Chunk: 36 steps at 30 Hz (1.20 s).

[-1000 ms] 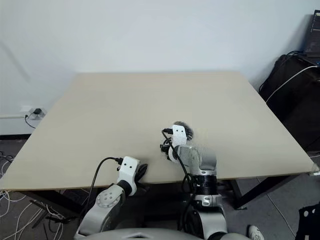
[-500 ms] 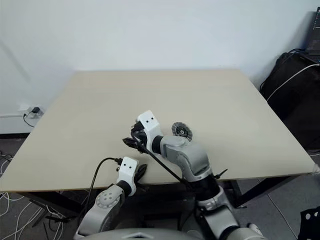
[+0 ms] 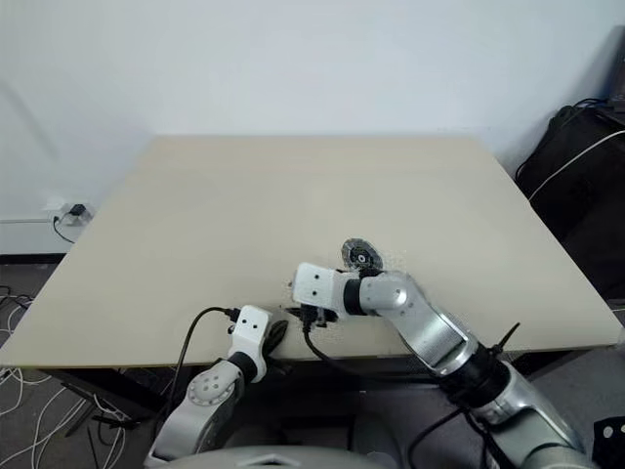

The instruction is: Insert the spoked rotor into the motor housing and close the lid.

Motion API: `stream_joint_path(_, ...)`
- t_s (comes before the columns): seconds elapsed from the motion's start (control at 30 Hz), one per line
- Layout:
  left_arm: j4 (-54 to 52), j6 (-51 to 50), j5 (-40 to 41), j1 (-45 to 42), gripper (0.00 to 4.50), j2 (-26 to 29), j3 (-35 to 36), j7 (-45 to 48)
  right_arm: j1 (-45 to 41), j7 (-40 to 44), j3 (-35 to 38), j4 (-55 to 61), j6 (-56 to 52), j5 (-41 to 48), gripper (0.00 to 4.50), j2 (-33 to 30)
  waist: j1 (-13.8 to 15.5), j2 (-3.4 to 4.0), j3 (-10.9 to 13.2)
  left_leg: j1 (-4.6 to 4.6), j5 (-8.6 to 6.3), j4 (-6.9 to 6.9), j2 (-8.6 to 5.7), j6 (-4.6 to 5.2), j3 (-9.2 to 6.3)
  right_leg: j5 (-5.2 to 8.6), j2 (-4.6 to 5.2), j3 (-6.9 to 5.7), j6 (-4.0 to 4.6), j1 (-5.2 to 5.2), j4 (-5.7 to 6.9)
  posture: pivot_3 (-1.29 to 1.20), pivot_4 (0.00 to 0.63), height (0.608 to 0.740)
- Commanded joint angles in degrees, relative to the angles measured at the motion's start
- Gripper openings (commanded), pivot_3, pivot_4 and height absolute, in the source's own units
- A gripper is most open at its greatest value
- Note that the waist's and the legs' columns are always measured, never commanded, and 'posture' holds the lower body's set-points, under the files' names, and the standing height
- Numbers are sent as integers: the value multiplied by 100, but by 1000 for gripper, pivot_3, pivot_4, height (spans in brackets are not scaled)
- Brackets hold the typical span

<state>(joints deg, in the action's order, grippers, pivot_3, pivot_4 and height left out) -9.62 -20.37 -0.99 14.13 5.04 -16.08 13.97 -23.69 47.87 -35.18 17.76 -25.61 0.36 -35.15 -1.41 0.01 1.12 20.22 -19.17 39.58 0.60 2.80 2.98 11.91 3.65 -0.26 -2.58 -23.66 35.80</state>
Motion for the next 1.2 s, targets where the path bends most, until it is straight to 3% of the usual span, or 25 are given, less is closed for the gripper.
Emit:
stream_joint_path(0.03,-28,158,62,-91,0,-21,-4,34,-211,327,-225,-321,275,-564,2224,-237,11,-3,2,-1,0,0,0,0,0,0,0,0,0,0,0,0,0,740)
stream_joint_path(0.27,10,207,71,-74,0,-27,23,17,-400,554,-406,-1198,440,-1245,2224,-217,40,-5,3,0,0,2,0,0,0,-1,0,0,2,1,1,0,0,740)
stream_joint_path(0.77,-8,243,65,-61,0,-49,13,0,-667,760,-247,-2180,587,-1654,2224,156,71,-3,2,-1,1,5,-1,-1,0,-2,0,0,2,4,3,0,0,740)
stream_joint_path(0.87,-7,245,66,-62,0,-61,15,-5,-649,793,-241,-2208,566,-1708,1603,148,73,-3,2,-6,1,8,-1,-1,0,-3,0,0,2,12,3,0,0,740)
stream_joint_path(1.03,-7,249,60,-64,0,-65,7,-5,-561,772,-160,-2155,491,-1786,164,193,66,-5,0,-17,1,9,0,-1,0,-3,-1,0,2,22,5,0,0,740)
stream_joint_path(1.2,-12,242,61,-61,0,-65,-6,1,-383,655,74,-2027,224,-1684,106,337,64,-4,-2,-23,3,11,1,-4,3,-4,-1,2,1,26,10,0,0,740)
